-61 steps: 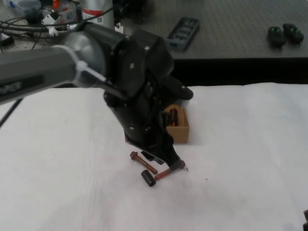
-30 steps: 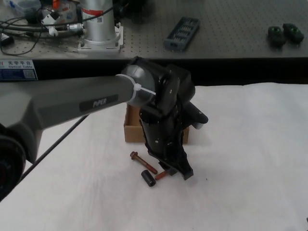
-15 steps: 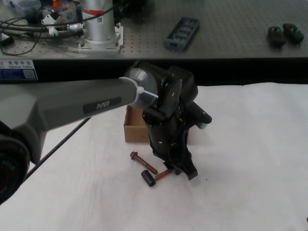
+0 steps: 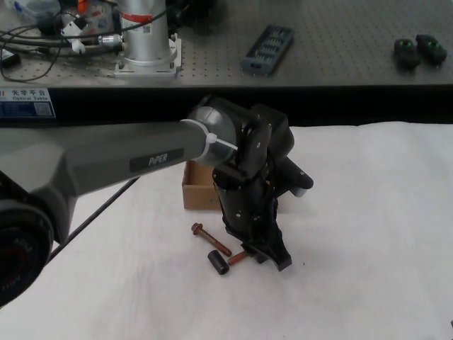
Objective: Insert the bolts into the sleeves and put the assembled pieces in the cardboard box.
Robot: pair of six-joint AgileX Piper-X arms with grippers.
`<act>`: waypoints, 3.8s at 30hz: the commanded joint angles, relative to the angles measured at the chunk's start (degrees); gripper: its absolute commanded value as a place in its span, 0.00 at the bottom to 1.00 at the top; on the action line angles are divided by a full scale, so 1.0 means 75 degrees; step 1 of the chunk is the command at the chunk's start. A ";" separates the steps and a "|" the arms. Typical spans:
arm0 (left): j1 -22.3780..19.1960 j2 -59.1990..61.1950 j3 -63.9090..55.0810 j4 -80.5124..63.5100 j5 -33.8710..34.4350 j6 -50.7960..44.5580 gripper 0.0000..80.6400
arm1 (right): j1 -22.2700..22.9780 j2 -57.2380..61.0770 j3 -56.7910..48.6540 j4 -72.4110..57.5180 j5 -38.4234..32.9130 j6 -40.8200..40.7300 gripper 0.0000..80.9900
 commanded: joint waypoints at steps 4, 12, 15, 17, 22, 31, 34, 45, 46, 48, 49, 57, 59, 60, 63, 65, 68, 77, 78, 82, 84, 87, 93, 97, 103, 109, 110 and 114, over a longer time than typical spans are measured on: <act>-0.0046 0.0081 -0.0145 0.0177 -0.0248 0.0024 0.07 | 0.0006 -0.0060 -0.0021 0.0147 -0.0023 0.0015 0.04; -0.0046 -0.0312 -0.0145 0.0096 -0.0429 0.0004 0.01 | 0.0006 -0.0060 -0.0021 -0.0053 0.0047 0.0015 0.04; -0.0031 -0.0701 -0.0145 0.0030 -0.0429 -0.0015 0.01 | 0.0006 -0.0060 -0.0021 -0.0435 0.0047 0.0000 0.04; -0.0032 -0.0978 -0.0145 -0.0060 -0.0429 -0.0034 0.01 | 0.0006 -0.0060 -0.0021 -0.0794 0.0047 0.0000 0.04; 0.0109 -0.1826 -0.0145 -0.0115 0.0322 -0.1285 0.01 | 0.0006 -0.0060 -0.0021 -0.1528 0.0047 0.0000 0.04; 0.0297 -0.3085 -0.0127 -0.0761 0.2585 -0.2347 0.01 | 0.0006 -0.0060 -0.0006 -0.2500 -0.0370 -0.0449 0.04; 0.0297 -0.3499 0.0007 -0.0968 0.2672 -0.2355 0.01 | 0.0006 -0.0046 -0.0006 -0.2997 -0.0424 -0.0515 0.04; 0.0297 -0.5643 0.3107 -0.4597 0.3604 -0.3684 0.01 | 0.0006 0.0937 -0.0006 -0.4311 -0.1964 -0.1021 0.04; 0.0297 -0.5888 0.3507 -0.5216 0.3727 -0.3958 0.01 | 0.0006 0.1116 -0.0006 -0.4621 -0.2176 -0.1025 0.04; 0.0297 -0.6304 0.4209 -0.6295 0.3888 -0.4450 0.01 | 0.0006 0.1453 -0.0006 -0.5204 -0.2556 -0.0978 0.04; 0.0297 -0.6520 0.4581 -0.6831 0.3939 -0.4667 0.01 | 0.0006 0.1660 -0.0006 -0.5486 -0.2684 -0.0931 0.04; 0.0297 -0.7634 0.6695 -0.9597 0.4071 -0.5749 0.01 | 0.0053 0.2912 -0.0006 -0.6766 -0.3114 -0.0802 0.04; 0.0297 -0.7737 0.6985 -1.0327 0.4344 -0.6113 0.01 | 0.0170 0.3065 -0.0006 -0.7091 -0.3114 -0.0802 0.04; 0.0297 -0.7768 0.7112 -1.0763 0.4472 -0.6316 0.01 | 0.0267 0.3149 -0.0006 -0.7271 -0.3114 -0.0753 0.04; 0.0297 -0.7786 0.7331 -1.1738 0.4601 -0.6924 0.01 | 0.0563 0.3373 0.0169 -0.8110 -0.3056 -0.0532 0.04; 0.0297 -0.7786 0.7393 -1.1854 0.4608 -0.6971 0.01 | 0.0790 0.3498 0.0569 -0.9003 -0.2760 -0.0188 0.04; 0.0297 -0.7786 0.7419 -1.1752 0.4638 -0.6975 0.01 | 0.1024 0.3628 0.1223 -1.0231 -0.2433 0.0180 0.04; 0.0297 -0.7786 0.7418 -1.1386 0.4908 -0.6975 0.01 | 0.1031 0.3636 0.1732 -1.1543 -0.1915 0.0234 0.04; 0.0297 -0.7786 0.7418 -1.1281 0.4920 -0.6975 0.01 | 0.1031 0.3636 0.1732 -1.1589 -0.1782 0.0234 0.04; 0.0297 -0.7786 0.7418 -1.1152 0.5056 -0.6975 0.01 | 0.1031 0.3636 0.1732 -1.1629 -0.1688 0.0234 0.04; 0.0297 -0.7786 0.7418 -1.1152 0.5056 -0.6975 0.01 | 0.1031 0.3636 0.1732 -1.1719 -0.1671 0.0234 0.04; 0.0297 -0.7786 0.7418 -1.1130 0.5055 -0.6975 0.01 | 0.1031 0.3636 0.1732 -1.1942 -0.1670 0.0234 0.04; 0.0297 -0.7786 0.7418 -1.1130 0.5055 -0.6975 0.01 | 0.1031 0.3636 0.1720 -1.2027 -0.1491 0.0234 0.04; 0.0297 -0.7786 0.7418 -1.1130 0.5055 -0.6975 0.01 | 0.1031 0.3636 0.1720 -1.2027 -0.1493 0.0266 0.04; 0.0297 -0.7786 0.7418 -1.1131 0.5055 -0.7032 0.01 | 0.1031 0.3787 0.1720 -1.1888 -0.1493 0.0264 0.04; 0.0297 -0.7786 0.7418 -1.1131 0.5055 -0.7032 0.01 | 0.1031 0.4321 0.1516 -1.1983 -0.1618 0.0264 0.04; 0.0297 -0.7786 0.7418 -1.1131 0.5055 -0.7032 0.01 | 0.1031 0.4372 0.1470 -1.1983 -0.1645 0.0264 0.04; 0.0297 -0.7786 0.7418 -1.1131 0.5055 -0.7032 0.01 | 0.1031 0.4352 0.1348 -1.2149 -0.1704 0.0264 0.04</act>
